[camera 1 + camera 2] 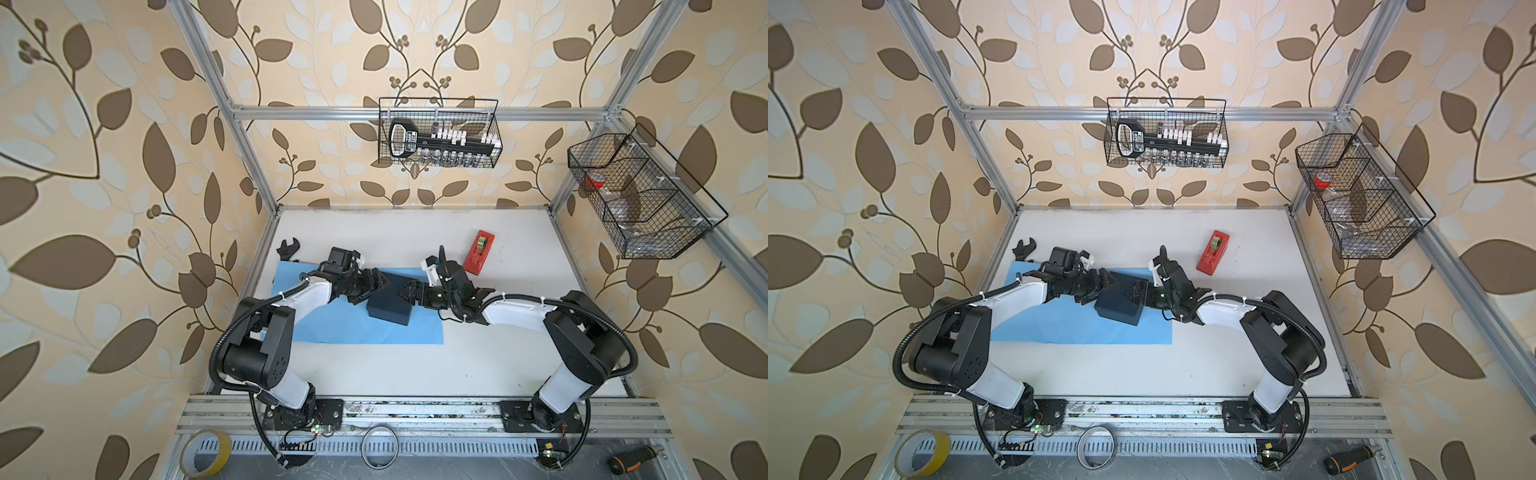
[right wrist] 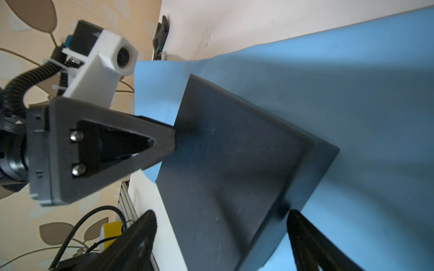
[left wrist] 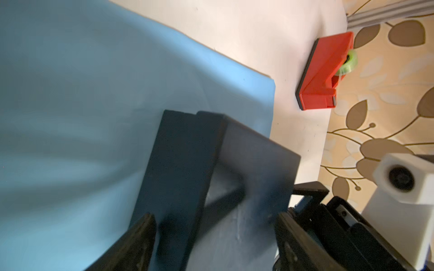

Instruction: Wrap the gift box in paper

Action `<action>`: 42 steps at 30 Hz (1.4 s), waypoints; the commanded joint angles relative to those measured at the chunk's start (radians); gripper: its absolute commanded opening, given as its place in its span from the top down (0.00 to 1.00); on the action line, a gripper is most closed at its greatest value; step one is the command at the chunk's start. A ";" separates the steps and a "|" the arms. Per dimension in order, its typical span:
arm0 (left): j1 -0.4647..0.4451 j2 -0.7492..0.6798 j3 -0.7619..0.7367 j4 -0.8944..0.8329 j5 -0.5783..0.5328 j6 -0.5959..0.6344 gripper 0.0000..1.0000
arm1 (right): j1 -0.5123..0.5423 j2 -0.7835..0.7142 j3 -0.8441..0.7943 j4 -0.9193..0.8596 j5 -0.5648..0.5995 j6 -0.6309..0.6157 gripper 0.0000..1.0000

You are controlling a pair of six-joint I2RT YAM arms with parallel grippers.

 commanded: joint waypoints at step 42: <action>0.093 -0.033 -0.383 0.291 -0.067 -0.184 0.31 | -0.214 -0.028 -0.396 0.016 -0.008 -0.102 0.49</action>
